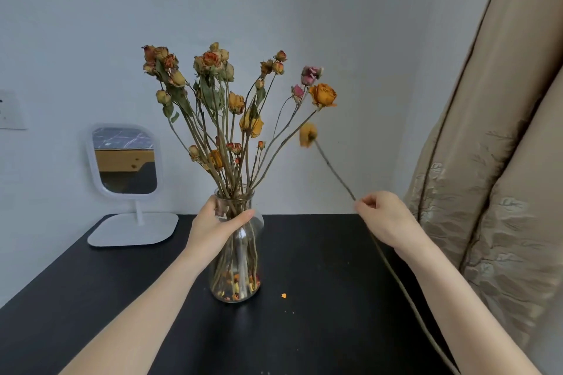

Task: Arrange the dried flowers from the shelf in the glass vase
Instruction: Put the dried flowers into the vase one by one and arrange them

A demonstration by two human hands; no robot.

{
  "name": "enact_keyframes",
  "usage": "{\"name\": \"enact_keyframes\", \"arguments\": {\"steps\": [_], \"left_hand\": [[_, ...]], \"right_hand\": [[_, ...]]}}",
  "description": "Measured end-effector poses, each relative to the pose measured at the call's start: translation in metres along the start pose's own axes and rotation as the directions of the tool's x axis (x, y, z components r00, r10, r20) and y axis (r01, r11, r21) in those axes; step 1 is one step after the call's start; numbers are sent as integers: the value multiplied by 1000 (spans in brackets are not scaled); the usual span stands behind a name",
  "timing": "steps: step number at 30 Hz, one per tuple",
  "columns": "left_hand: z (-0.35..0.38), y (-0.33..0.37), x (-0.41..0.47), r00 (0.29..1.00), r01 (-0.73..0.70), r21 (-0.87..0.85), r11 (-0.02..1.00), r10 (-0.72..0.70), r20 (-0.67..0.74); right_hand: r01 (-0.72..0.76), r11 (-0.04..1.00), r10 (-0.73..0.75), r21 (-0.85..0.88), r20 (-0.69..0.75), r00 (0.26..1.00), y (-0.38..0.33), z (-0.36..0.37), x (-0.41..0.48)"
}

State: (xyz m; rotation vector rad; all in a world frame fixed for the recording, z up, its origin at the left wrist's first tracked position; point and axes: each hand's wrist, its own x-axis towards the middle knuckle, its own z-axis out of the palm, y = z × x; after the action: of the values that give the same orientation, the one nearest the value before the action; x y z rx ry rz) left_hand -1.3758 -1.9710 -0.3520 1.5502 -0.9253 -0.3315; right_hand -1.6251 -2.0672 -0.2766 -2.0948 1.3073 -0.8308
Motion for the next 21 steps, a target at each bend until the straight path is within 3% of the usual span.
{"name": "enact_keyframes", "arguments": {"steps": [4, 11, 18, 21], "left_hand": [[0, 0, 0, 1000, 8, -1, 1000, -8, -1], [-1, 0, -1, 1000, 7, -23, 1000, -6, 4], [-1, 2, 0, 999, 24, -27, 999, -24, 22], [-2, 2, 0, 999, 38, -26, 999, -37, 24]], "right_hand": [[178, 960, -133, 215, -208, 969, -11, -9, 5], [452, 749, -234, 484, -445, 864, -59, -22, -2], [656, 651, -381, 382, -583, 718, -110, -24, -4], [674, 647, -405, 356, -588, 700, -126, -19, 0]]}}
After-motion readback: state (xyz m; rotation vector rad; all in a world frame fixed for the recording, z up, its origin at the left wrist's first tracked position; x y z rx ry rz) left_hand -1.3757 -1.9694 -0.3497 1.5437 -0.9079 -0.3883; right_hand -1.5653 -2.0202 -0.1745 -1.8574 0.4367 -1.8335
